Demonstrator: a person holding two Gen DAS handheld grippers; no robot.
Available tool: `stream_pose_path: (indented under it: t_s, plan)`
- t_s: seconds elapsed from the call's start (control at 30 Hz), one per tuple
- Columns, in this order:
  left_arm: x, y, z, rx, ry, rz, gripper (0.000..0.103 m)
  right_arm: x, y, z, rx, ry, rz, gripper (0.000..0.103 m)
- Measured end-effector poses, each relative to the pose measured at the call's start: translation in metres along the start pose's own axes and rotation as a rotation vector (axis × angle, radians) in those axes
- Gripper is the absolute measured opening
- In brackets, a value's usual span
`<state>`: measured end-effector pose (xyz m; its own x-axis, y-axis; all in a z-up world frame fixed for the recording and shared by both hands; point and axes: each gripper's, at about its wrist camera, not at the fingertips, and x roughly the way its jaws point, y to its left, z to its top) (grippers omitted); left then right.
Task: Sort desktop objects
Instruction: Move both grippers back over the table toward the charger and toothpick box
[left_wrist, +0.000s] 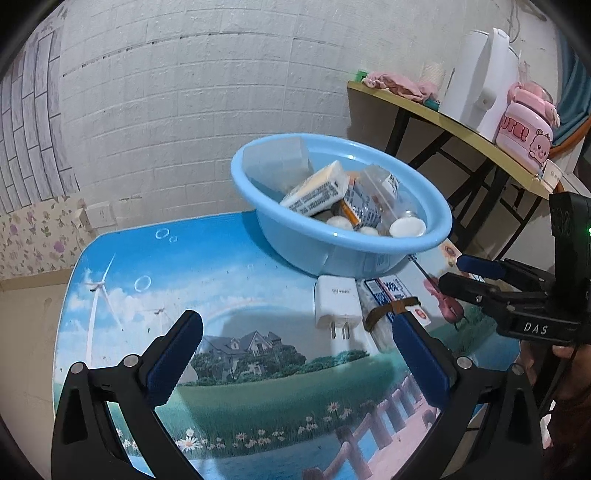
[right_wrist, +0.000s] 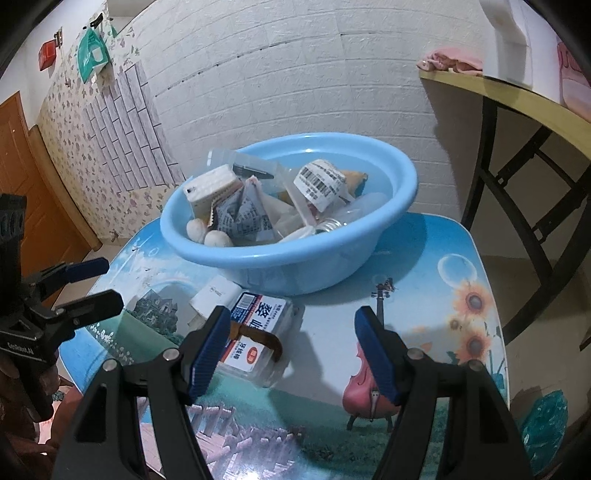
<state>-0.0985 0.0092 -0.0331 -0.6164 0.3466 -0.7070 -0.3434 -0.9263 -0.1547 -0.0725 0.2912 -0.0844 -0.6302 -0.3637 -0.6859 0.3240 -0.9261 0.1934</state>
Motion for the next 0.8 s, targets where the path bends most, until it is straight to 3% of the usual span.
stream_pose_path:
  t_s: [0.8]
  plan:
    - [0.014, 0.010, -0.024, -0.047, 0.062, -0.024, 0.103, 0.012, 0.007, -0.016, -0.004, 0.055, -0.008, 0.070]
